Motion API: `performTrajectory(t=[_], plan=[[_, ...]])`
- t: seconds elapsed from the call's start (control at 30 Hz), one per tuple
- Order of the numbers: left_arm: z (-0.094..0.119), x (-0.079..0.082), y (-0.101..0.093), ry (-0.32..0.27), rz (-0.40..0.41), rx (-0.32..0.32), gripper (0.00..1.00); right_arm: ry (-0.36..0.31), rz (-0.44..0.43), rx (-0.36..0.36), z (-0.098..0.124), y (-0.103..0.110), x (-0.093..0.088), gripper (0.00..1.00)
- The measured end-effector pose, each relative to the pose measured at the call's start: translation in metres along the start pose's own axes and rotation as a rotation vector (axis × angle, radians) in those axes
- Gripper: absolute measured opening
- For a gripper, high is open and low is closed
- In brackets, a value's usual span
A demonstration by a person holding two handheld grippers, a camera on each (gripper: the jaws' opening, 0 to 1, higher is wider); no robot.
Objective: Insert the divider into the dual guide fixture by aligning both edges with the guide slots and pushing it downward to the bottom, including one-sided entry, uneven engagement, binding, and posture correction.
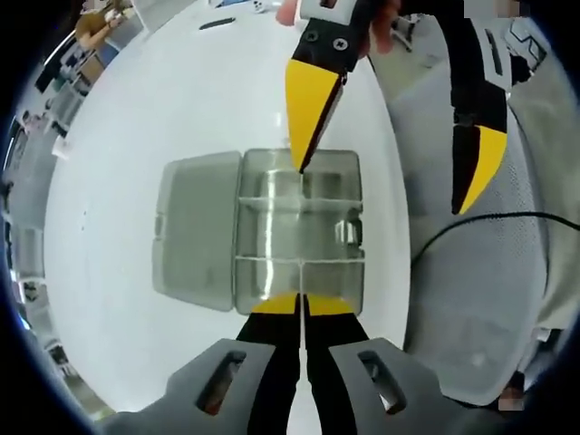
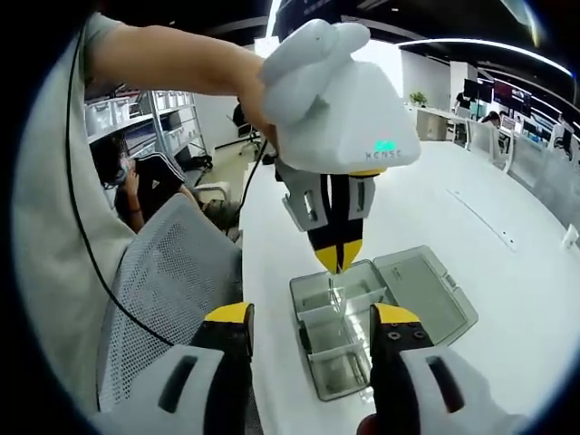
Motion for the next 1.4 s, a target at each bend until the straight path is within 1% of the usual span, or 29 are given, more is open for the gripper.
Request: performTrajectory(t=[0.4,0.6,0.9,1.03,1.4], plan=[[-0.001,0.002,0.002,0.014,-0.024,-0.008,0.00,0.005,0.002,0.003,0.002,-0.001,0.000,0.48],[-0.005,0.002,0.002,0.025,-0.036,-0.013,0.00,0.009,0.001,0.002,0.002,-0.002,0.000,0.48],[-0.010,0.000,0.004,0.029,-0.021,-0.025,0.00,0.011,-0.001,0.005,0.001,-0.001,-0.001,0.48],[-0.011,0.002,0.004,0.040,-0.033,-0.027,0.00,0.009,-0.004,0.004,0.002,-0.002,-0.002,0.48],[-0.016,0.001,0.004,0.051,-0.028,-0.034,0.00,0.009,-0.009,0.005,0.001,-0.003,-0.004,0.48]])
Point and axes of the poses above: the point that each gripper's makers call its tool centre point, and the gripper's own axes: z roughly backward along the fingers, y roughly to its left, x roughly out of its top, the point moved 10 cm from there along z, roughly backward along the fingers, and after that the axes turned 6 degrees about -z, right-handed, at the moved point
